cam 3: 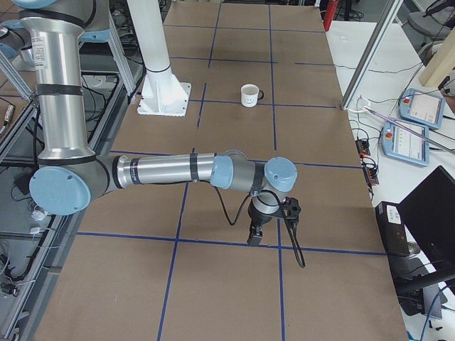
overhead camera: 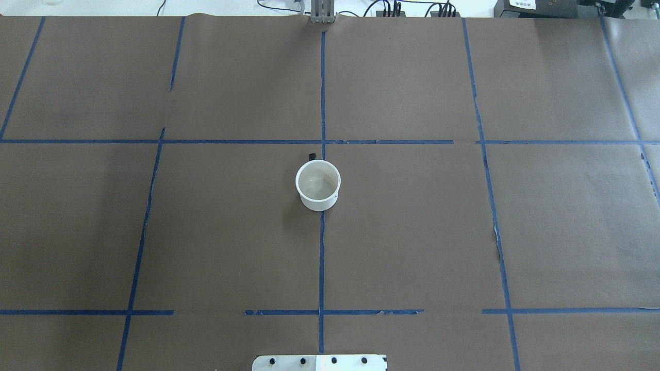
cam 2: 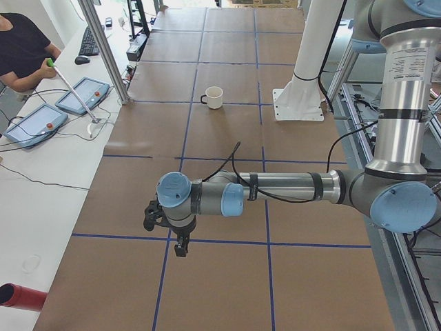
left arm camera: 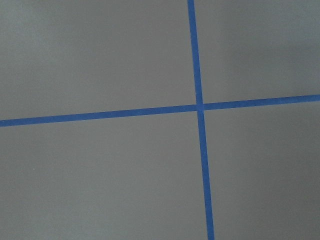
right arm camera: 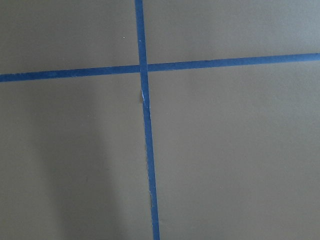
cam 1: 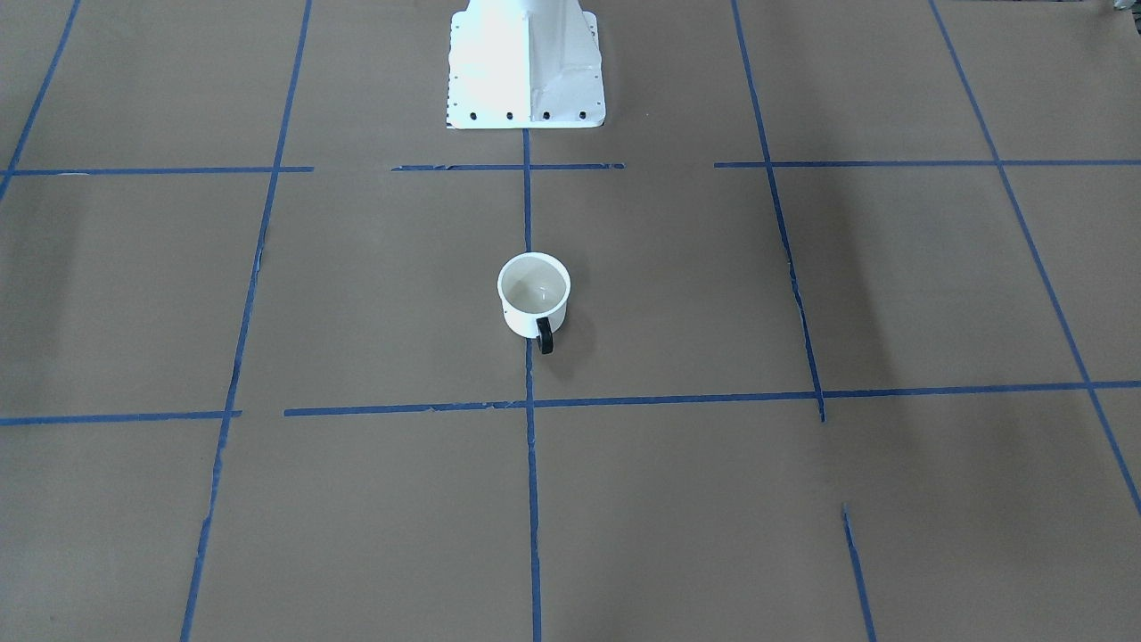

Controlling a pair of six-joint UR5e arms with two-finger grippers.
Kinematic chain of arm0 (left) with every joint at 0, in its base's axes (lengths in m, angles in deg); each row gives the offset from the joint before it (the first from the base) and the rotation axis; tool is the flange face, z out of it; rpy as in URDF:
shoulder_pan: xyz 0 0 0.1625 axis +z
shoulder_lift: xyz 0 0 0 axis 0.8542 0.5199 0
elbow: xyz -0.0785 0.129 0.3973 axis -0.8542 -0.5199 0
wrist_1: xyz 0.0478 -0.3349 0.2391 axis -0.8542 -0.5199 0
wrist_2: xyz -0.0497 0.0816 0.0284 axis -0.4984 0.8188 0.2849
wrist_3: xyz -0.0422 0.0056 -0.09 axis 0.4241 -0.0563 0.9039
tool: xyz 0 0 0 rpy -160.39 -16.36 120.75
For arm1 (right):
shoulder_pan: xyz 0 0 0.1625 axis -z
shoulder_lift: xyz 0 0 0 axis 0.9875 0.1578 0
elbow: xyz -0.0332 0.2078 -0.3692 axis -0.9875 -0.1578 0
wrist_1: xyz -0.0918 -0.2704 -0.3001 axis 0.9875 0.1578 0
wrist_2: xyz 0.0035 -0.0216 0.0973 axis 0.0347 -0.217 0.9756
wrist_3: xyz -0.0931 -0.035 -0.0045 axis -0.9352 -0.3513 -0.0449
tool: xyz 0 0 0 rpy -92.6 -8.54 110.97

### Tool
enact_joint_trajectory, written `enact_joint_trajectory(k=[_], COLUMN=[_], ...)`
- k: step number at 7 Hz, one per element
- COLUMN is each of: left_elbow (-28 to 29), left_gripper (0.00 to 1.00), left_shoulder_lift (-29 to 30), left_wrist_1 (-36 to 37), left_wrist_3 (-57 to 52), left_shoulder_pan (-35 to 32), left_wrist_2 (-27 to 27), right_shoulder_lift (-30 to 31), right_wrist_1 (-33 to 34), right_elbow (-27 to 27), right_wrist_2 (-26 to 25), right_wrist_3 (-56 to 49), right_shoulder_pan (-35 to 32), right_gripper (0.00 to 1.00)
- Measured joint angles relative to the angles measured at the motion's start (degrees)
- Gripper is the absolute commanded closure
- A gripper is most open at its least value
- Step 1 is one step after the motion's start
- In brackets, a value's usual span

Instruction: Flip mug

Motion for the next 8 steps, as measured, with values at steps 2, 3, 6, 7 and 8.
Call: enact_joint_trajectory(k=[2,3,6,7,8], left_elbow=[-0.40,-0.57,-0.52,-0.45,-0.45], left_gripper=[0.00,0.00,0.00,0.00,0.00], left_shoulder_lift=[-0.39,-0.57,-0.69,-0.69,-0.69], left_wrist_1=[0.07,0.02,0.01,0.02,0.02], left_wrist_3=[0.30,0.32,0.27,0.26,0.26], left_shoulder_pan=[0.05,0.05,0.06,0.06,0.06], left_wrist_2=[-0.18,-0.19,-0.08,-0.07,-0.07], right_shoulder_lift=[0.00,0.00,0.00,0.00,0.00], right_wrist_1=[0.00,0.00,0.00,0.00,0.00], right_elbow=[-0.02,-0.02,0.01,0.01,0.00], right_wrist_2=[0.00,0.00,0.00,0.00,0.00], right_wrist_3=[0.00,0.00,0.00,0.00,0.00], right_shoulder_pan=[0.00,0.00,0.00,0.00,0.00], right_gripper=[0.00,0.00,0.00,0.00,0.00])
